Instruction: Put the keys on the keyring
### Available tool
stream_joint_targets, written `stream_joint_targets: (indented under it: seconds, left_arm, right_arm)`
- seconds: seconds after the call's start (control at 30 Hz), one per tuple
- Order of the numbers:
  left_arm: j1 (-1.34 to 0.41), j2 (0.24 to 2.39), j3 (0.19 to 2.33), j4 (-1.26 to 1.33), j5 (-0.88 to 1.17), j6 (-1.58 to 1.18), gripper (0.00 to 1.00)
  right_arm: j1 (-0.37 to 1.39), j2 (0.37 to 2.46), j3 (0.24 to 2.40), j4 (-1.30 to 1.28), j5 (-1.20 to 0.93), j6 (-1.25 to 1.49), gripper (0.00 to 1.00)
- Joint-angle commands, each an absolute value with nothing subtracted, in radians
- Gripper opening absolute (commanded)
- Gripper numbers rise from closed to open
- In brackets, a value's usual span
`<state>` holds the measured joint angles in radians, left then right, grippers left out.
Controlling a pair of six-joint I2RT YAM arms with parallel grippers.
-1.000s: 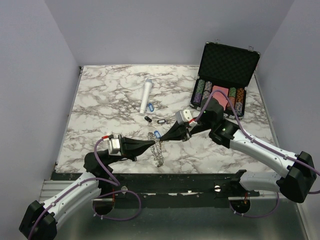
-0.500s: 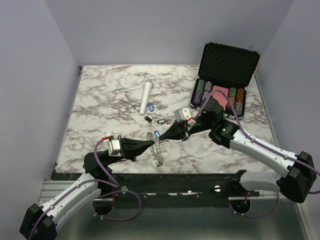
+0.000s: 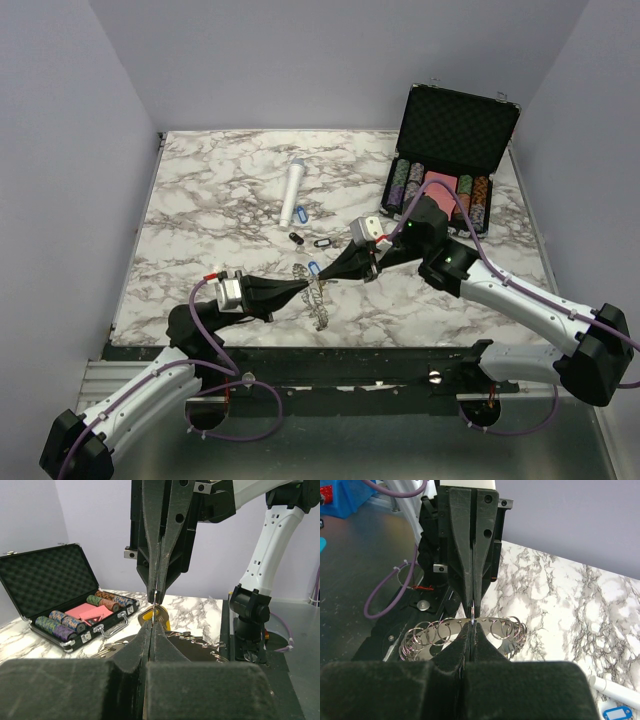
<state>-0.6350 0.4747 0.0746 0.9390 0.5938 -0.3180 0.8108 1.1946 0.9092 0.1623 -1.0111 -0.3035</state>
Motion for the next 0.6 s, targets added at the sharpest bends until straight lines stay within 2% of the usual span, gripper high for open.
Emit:
stream_joint_targets:
  seconds: [0.0, 0.57]
  left_arm:
    - [-0.630, 0.468, 0.092, 0.968, 0.574, -0.310, 0.00]
    - [-0.632, 0.474, 0.089, 0.989, 0.583, -0.319, 0.00]
  right_arm:
    - [0.821, 1.183, 0.904, 0.155, -1.025, -0.295, 0.00]
    - [0.819, 1.200, 0.896, 0.184, -1.031, -0.275, 0.00]
